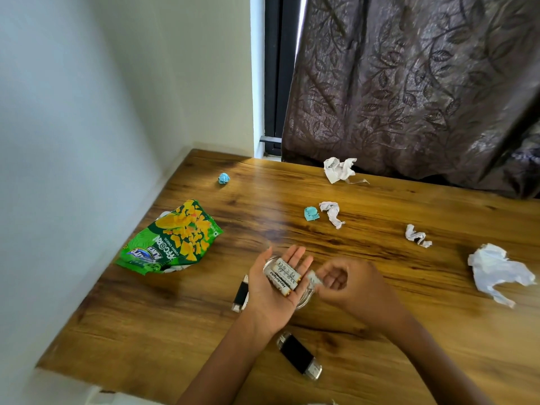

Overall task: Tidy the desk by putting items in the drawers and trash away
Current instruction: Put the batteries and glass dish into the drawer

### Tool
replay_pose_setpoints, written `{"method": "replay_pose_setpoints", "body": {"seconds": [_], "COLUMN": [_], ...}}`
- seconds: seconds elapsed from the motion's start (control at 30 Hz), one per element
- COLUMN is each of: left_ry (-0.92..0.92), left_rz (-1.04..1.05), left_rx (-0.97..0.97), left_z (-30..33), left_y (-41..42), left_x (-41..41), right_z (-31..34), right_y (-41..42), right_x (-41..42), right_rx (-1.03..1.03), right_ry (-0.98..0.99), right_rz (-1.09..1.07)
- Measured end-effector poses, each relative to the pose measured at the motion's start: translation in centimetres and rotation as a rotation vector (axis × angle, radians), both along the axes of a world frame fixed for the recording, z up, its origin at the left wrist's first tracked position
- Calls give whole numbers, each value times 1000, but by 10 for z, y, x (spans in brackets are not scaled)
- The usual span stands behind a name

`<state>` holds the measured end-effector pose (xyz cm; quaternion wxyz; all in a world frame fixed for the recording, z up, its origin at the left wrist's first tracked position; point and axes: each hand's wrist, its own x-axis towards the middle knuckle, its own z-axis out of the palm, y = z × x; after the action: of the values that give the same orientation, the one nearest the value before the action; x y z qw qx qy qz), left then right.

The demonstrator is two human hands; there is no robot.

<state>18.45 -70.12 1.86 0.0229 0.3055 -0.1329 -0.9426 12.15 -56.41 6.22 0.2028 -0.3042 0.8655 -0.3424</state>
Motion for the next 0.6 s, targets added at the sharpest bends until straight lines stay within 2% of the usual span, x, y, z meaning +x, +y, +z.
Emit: {"method": "replay_pose_setpoints", "body": {"seconds": [0.1,0.6], "left_ry": [-98,-324], "left_rz": [51,211], "left_rx": [9,11], "left_z": [5,22], "left_y": [8,11], "left_x": [2,6], "right_z": [0,-38], "right_y": [-20,-56], "right_x": [-14,-22], "right_rx": [-65,48], "right_ry": [21,35], "right_rz": [-63,-4]}}
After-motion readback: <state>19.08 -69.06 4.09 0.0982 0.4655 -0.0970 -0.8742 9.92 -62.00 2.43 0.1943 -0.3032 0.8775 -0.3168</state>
